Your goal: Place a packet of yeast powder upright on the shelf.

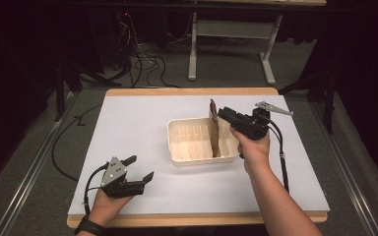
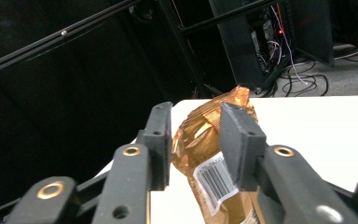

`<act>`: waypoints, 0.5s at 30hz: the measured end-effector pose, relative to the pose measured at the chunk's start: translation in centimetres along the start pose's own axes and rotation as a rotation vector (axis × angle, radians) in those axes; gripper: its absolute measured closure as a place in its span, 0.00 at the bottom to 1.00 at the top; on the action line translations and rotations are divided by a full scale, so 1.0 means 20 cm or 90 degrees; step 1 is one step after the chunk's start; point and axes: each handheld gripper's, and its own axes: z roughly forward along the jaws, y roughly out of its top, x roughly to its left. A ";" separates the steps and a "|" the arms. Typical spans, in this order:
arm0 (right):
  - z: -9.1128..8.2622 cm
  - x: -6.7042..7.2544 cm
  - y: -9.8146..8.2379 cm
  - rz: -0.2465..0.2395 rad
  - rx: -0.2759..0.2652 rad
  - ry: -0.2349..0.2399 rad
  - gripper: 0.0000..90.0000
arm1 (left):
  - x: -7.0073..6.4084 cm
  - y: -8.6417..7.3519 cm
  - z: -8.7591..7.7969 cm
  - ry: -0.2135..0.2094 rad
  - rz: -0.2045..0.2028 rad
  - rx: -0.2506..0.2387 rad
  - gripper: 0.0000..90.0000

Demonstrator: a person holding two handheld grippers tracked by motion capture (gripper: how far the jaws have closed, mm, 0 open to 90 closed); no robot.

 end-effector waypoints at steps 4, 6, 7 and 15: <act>-0.01 0.02 0.00 -0.008 0.008 -0.010 0.62 | 0.00 0.00 0.00 0.000 0.000 -0.001 0.20; -0.01 0.02 -0.01 -0.016 0.012 -0.017 0.58 | 0.00 0.00 0.00 0.000 0.000 -0.001 0.20; -0.01 0.02 -0.01 -0.018 0.015 -0.019 0.56 | 0.00 0.00 0.00 0.001 0.000 -0.001 0.20; -0.06 0.04 -0.06 -0.062 0.051 -0.045 0.45 | 0.00 0.00 0.00 0.000 -0.003 -0.002 0.20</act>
